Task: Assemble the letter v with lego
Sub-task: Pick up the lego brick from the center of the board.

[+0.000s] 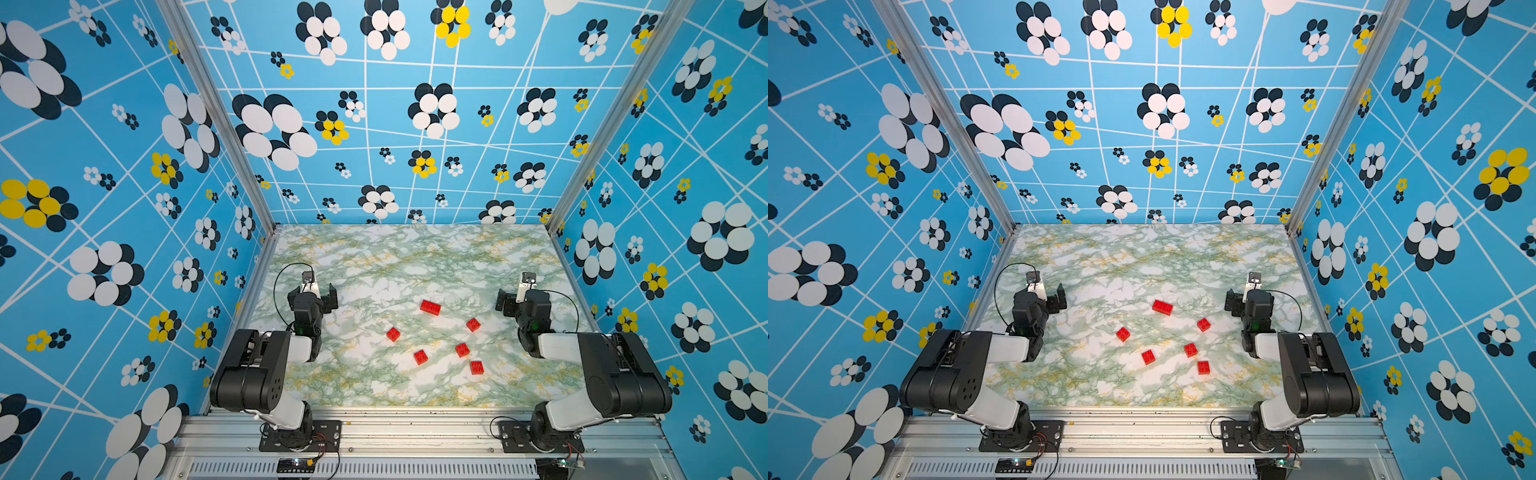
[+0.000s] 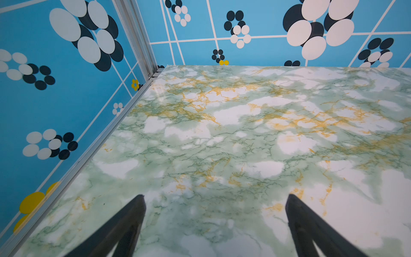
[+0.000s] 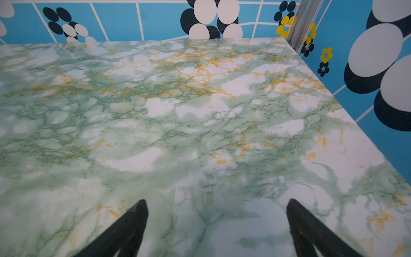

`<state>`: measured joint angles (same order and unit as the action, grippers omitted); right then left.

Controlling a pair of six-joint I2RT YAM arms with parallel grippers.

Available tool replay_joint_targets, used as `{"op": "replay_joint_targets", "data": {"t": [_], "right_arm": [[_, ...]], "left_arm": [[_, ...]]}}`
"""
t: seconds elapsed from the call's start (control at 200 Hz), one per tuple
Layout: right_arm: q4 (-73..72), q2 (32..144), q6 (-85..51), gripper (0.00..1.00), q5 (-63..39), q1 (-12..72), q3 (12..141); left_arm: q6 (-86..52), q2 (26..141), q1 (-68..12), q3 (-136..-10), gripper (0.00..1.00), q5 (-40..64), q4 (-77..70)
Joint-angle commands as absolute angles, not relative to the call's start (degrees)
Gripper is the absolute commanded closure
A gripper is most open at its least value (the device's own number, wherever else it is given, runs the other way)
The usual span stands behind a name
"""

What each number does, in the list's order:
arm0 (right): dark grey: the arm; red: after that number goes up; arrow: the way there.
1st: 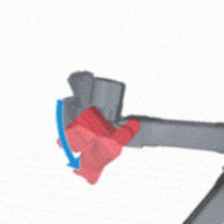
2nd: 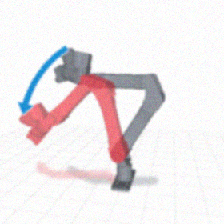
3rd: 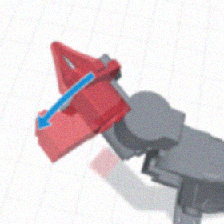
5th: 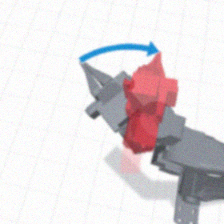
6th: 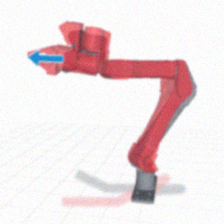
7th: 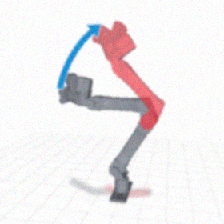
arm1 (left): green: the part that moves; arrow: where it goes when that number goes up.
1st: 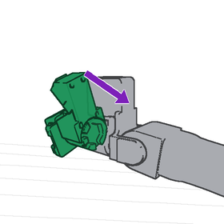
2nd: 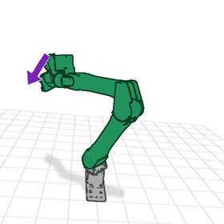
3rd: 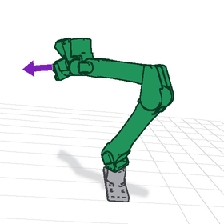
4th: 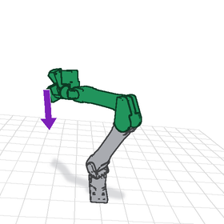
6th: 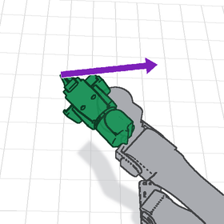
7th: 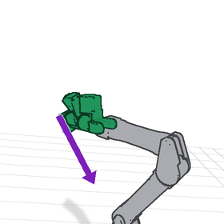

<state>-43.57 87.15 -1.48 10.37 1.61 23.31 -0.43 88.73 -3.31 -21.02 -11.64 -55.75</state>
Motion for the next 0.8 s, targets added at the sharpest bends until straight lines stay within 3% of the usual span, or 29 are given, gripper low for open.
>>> {"op": "replay_joint_targets", "data": {"t": [0.0,0.225,0.375,0.535,0.63,0.8], "right_arm": [[-44.57,86.57,-1.98,0.01,10.0,1.32,24.08],[-42.22,84.91,-2.2,0.01,11.77,1.38,25.29],[2.92,78.02,-3.54,0.01,17.5,4.76,45.2],[35.46,76.56,-9.24,0.05,16.72,12.86,57.06],[46.13,77.48,-11.28,0.13,14.34,18.3,60.23],[51.08,84.01,-8.97,0.27,6.83,22.25,61.76]], "left_arm": [[-0.97,89.2,-3.44,-20.46,0.01,-12.39,-56.68],[-0.93,88.94,-3.32,-20.48,0.01,-11.96,-56.56],[0.02,75.74,-5.24,-26.58,0.0,-15.48,-36.27],[-8.7,65.32,-8.84,-38.92,0.01,-20.92,-5.41],[-14.29,62.4,-13.21,-41.61,0.0,-19.82,4.43],[-23.45,62.08,-22.65,-41.7,0.02,-18.14,11.56]]}}
